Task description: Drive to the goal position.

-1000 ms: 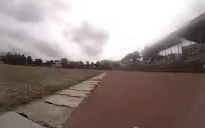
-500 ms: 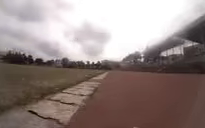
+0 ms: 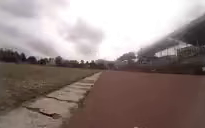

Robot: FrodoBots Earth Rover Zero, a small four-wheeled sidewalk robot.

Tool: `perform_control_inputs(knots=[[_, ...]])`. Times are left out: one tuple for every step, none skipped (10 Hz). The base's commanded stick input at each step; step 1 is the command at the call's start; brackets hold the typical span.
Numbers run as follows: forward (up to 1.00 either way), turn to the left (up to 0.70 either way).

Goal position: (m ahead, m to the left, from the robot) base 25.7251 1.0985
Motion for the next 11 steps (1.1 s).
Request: perform_control_inputs(knots=[[1.0,0.0],[1.0,0.0],[1.0,0.0],[1.0,0.0],[1.0,0.0],[1.0,0.0],[1.0,0.0],[1.0,0.0],[1.0,0.0],[1.0,0.0],[1.0,0.0]])
